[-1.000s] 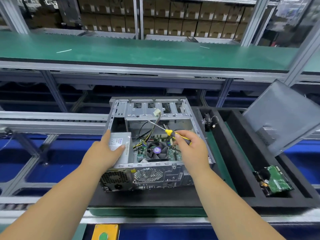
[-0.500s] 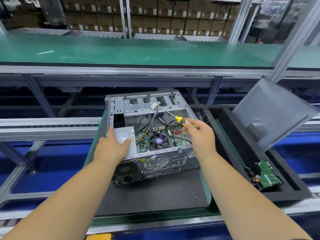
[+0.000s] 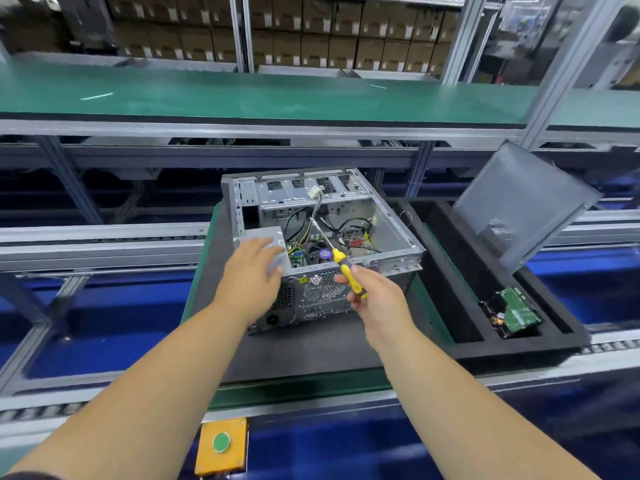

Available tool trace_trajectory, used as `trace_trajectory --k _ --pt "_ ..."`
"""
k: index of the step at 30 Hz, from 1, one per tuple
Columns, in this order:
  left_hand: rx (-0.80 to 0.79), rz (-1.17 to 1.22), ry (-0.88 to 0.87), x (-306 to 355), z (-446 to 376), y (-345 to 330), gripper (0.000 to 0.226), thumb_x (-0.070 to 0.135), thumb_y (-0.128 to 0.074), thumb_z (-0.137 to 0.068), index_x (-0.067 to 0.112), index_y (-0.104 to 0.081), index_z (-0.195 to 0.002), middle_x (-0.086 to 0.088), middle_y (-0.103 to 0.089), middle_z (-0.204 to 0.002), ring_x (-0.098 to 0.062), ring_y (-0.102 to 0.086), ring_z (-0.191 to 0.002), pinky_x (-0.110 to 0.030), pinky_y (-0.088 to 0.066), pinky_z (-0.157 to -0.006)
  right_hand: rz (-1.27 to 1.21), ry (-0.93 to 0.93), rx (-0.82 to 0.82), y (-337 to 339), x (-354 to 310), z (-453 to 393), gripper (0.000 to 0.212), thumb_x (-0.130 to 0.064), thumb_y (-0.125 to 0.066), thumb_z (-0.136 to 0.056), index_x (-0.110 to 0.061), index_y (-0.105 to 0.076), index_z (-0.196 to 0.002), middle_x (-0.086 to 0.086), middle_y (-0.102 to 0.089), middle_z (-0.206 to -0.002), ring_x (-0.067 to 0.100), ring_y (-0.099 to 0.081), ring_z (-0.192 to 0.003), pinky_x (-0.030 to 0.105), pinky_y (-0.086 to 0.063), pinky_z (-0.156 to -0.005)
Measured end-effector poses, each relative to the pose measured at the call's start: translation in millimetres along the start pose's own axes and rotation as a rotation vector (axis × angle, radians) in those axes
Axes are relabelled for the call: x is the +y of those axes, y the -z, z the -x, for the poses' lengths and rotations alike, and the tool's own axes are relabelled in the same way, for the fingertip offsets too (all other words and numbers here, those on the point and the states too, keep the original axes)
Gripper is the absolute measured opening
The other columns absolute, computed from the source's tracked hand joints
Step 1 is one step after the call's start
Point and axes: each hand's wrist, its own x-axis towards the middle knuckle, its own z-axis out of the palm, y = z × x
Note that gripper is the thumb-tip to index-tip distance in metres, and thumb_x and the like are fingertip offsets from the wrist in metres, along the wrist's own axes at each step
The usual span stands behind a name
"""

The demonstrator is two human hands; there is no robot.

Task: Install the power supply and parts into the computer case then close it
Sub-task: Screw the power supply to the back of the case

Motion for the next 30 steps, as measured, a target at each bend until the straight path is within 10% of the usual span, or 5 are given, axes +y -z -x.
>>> trace_trajectory --k 30 --pt "-0.159 -0.019 -0.034 -9 21 0 0.062 0.030 -0.068 -0.088 0.029 -0.043 -0.145 0.007 -0.037 -0.153 -0.020 -0.027 -0.141 -0.032 -0.018 -0.117 0.100 -0.107 -0.021 -11 65 75 0.013 -0.022 -0.060 -0.097 -0.019 -0.068 -0.106 0.005 -0.077 -0.087 0.009 -0.055 -0.057 0.023 -0.048 -0.059"
